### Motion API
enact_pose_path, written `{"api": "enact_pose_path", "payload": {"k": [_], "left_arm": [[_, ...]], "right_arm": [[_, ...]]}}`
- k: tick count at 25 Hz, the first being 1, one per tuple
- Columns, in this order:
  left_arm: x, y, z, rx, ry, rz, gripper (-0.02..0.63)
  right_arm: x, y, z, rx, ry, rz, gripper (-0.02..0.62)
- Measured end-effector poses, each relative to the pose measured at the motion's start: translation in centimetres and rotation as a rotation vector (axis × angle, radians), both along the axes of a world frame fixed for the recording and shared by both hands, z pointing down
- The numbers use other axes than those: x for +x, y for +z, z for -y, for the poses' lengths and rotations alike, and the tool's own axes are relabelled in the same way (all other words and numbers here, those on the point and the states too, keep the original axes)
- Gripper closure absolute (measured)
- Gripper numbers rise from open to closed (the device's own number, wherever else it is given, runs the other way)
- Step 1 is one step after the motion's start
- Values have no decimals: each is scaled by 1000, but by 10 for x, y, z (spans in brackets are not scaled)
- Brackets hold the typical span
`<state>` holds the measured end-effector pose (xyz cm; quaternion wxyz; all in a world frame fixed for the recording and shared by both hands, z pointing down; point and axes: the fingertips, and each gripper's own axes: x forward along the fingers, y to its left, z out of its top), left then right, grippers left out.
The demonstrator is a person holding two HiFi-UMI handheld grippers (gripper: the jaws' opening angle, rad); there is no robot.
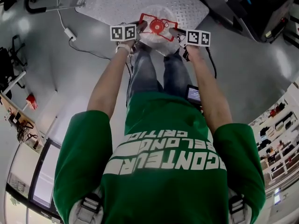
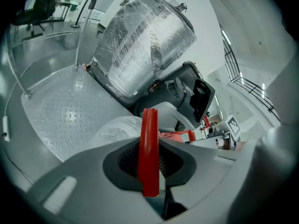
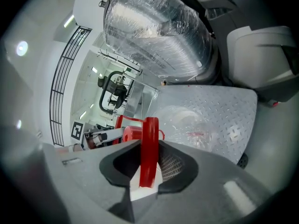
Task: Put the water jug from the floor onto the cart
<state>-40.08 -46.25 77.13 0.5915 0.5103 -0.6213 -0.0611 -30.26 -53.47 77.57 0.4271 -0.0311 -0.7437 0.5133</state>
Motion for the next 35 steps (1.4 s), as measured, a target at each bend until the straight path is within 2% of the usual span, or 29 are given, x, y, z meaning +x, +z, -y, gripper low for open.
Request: {"api": "enact_pose_path", "payload": {"k": [4,7,10,15,23,27,30,32,35], "left_arm": [[1,4,-4,-14,19,16,528],[4,0,-6,-12,85,109,459],[0,-10,-9,13,101,189,402],[-26,-37,-13,78,52,263,418],[-26,-81,-7,188,24,298,457],[-9,-111,-14,260,-18,290,487],[2,-137,-17,323,-52,287,516],[11,-153,-17,363,-50,284,533],[24,-176,-18,408,-33,285,555]], "right_arm": [[3,4,-2,19,-20,-23,501],[6,3,-1,46,-26,-25,429],[15,-1,4,79,-20,-36,403],[28,-10,15,96,1,-41,397],[55,-49,39,211,0,7,400],[64,-78,38,294,-22,48,427],[60,-109,42,380,-5,110,486],[59,-127,45,444,7,143,595],[63,-151,40,520,-15,188,603]]}}
